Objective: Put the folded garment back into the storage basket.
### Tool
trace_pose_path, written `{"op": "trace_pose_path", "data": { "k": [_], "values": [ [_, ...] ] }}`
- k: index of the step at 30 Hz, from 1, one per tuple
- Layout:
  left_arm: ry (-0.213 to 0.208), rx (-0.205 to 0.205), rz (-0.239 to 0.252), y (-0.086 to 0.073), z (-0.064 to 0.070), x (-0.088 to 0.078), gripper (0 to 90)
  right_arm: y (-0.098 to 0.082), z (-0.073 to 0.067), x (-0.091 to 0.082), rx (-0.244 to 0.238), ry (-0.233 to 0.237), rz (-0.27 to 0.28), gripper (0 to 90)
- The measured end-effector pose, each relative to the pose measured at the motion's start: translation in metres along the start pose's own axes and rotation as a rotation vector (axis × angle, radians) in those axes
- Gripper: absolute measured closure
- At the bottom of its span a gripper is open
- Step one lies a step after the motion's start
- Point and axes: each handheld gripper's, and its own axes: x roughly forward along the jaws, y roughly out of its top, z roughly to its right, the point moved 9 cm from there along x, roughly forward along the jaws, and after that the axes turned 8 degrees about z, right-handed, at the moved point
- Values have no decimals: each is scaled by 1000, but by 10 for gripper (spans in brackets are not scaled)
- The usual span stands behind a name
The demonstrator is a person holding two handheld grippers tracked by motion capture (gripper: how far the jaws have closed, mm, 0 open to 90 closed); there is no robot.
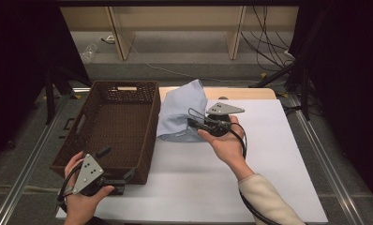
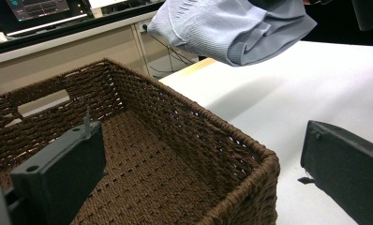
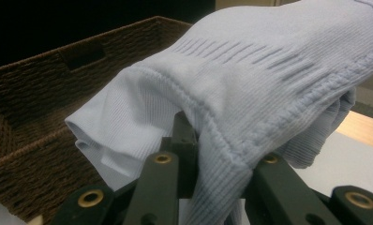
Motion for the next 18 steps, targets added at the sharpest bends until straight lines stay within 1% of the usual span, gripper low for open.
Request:
{"op": "trace_pose_path", "data": {
  "k": [4,18],
  "values": [
    [0,-3,-1,0,0,0,0,2,-3,1,-6,6,4,788],
    [-1,-4,0,0,0,0,0,5,-8,5,-3,17,13,787]
  ]
}}
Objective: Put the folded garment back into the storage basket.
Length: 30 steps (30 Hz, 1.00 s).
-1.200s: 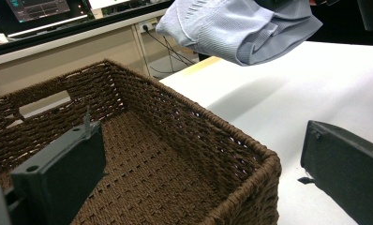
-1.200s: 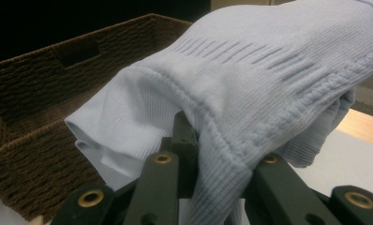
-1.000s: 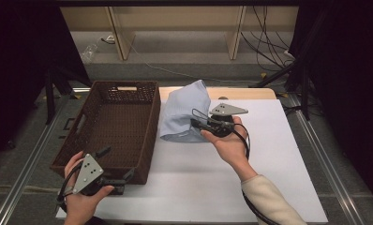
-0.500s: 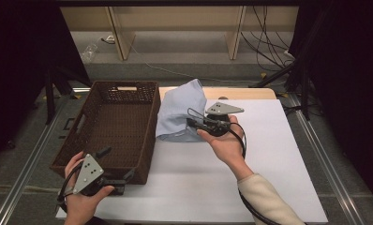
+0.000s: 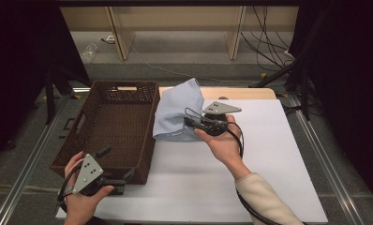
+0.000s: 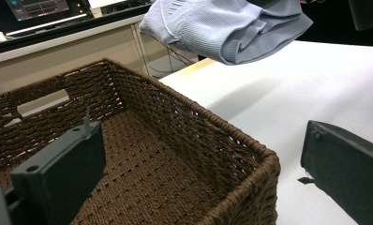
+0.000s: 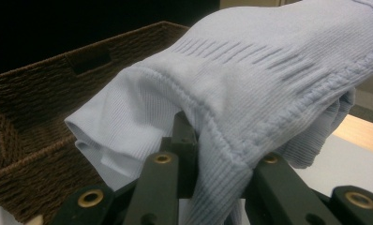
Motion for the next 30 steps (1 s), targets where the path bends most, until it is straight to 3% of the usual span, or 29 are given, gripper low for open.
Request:
{"op": "trace_pose_path", "data": {
  "k": [30],
  "values": [
    [1,-1,1,0,0,0,0,9,-10,8,-11,12,11,787]
  ]
}}
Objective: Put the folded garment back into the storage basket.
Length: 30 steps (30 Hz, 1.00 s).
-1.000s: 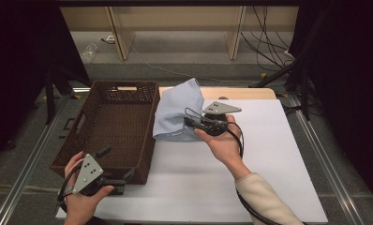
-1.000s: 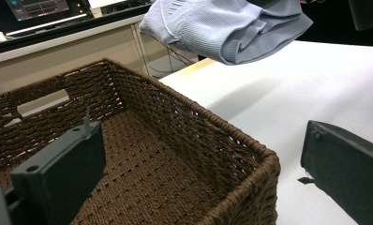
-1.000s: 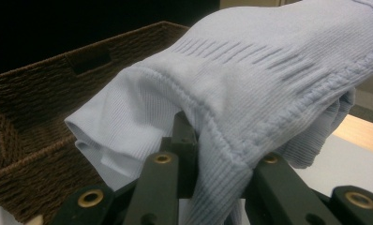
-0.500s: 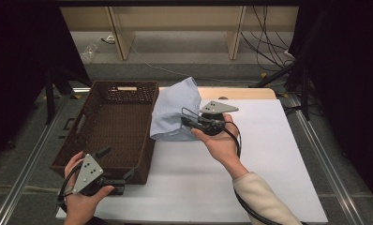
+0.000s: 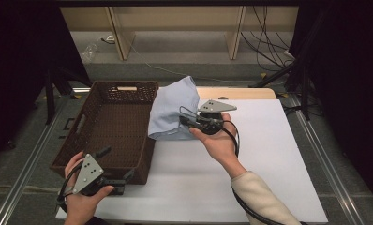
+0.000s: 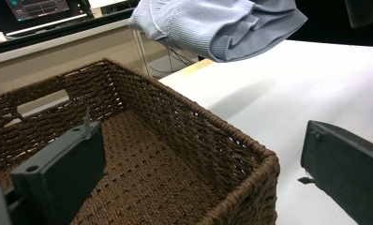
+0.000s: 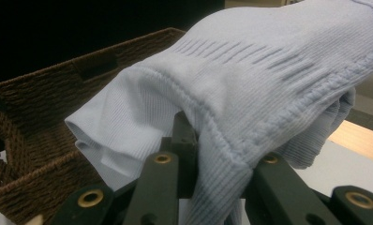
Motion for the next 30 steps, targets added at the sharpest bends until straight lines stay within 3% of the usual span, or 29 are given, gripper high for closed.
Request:
{"op": "trace_pose_path", "data": {
  "k": [30],
  "values": [
    [6,1,3,1,-1,-1,0,11,-10,12,-12,12,-2,786]
  ]
}}
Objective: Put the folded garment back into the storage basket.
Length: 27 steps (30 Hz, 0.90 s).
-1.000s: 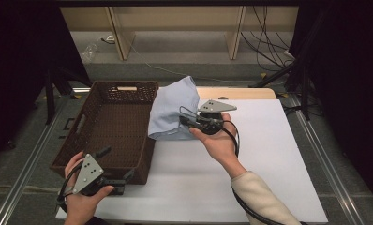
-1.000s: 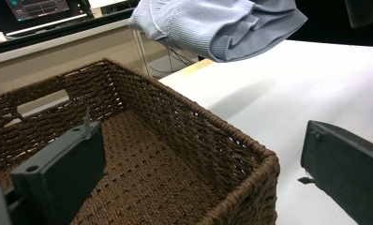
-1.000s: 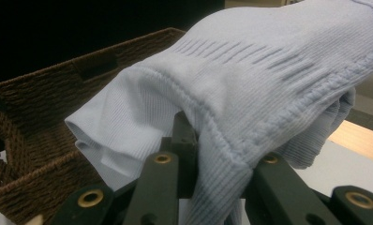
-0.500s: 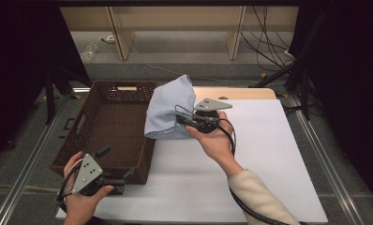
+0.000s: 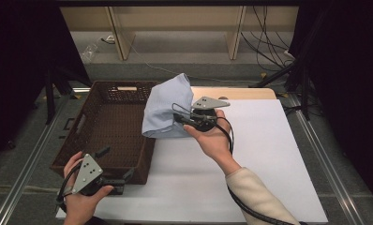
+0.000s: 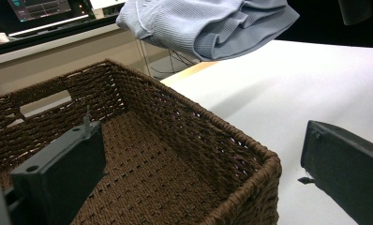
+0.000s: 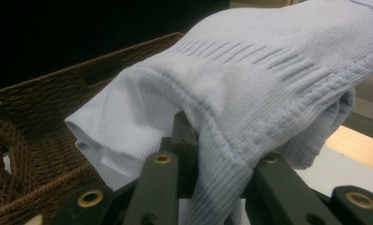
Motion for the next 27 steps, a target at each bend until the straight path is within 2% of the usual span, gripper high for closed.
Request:
{"op": "trace_pose_path", "data": {
  "k": [27],
  "values": [
    [3,-3,3,1,-1,-1,0,9,-12,14,-11,22,0,786]
  ]
}}
